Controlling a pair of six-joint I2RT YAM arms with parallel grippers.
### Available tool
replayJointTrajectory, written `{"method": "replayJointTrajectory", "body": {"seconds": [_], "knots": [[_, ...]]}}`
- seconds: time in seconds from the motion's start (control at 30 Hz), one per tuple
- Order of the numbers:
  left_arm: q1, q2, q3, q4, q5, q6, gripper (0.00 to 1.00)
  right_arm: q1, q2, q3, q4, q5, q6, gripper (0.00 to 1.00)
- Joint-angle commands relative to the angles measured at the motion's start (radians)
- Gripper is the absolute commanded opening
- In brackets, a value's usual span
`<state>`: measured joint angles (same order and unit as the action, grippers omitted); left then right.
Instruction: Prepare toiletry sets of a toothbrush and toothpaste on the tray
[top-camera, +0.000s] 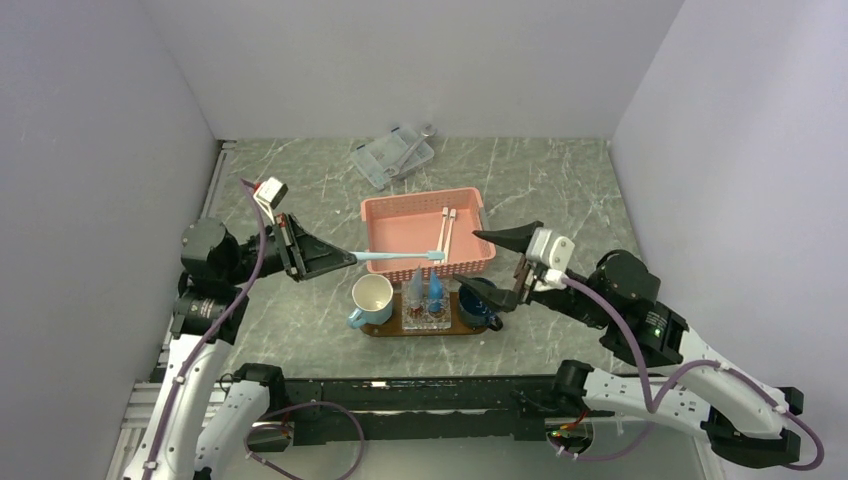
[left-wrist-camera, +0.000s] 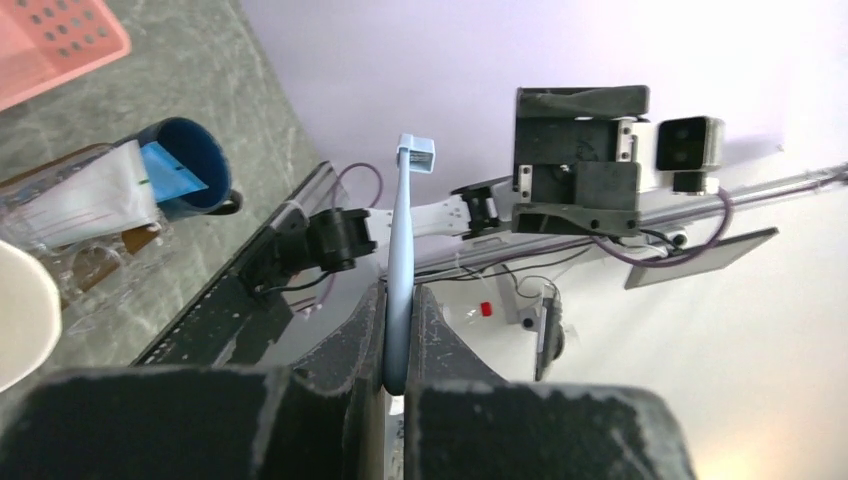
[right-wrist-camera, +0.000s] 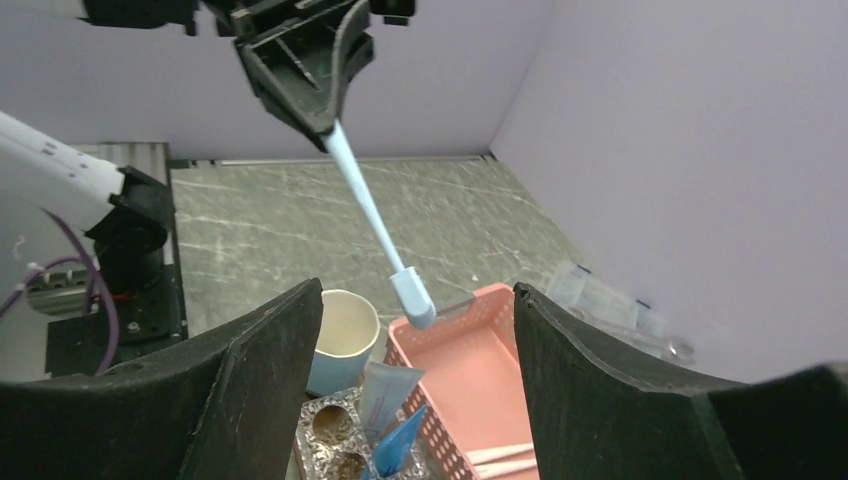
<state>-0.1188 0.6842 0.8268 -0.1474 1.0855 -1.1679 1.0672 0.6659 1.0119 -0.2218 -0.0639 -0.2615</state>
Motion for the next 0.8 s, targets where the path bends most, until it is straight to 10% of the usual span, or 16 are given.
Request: {"method": "replayJointTrajectory", "body": {"seconds": [0.0, 0.77], "knots": [[0.005, -0.015, -0.005, 0.285, 0.053, -0.196, 0.0, -0.002, -0.032, -0.023, 0.081, -0.147, -0.056, 0.72], [-0.094, 0.005, 0.036, 0.492, 0.157, -0.289, 0.0, 0.0, 0.02, 0.033, 0.079, -0.426, -0.242, 0.63]]}}
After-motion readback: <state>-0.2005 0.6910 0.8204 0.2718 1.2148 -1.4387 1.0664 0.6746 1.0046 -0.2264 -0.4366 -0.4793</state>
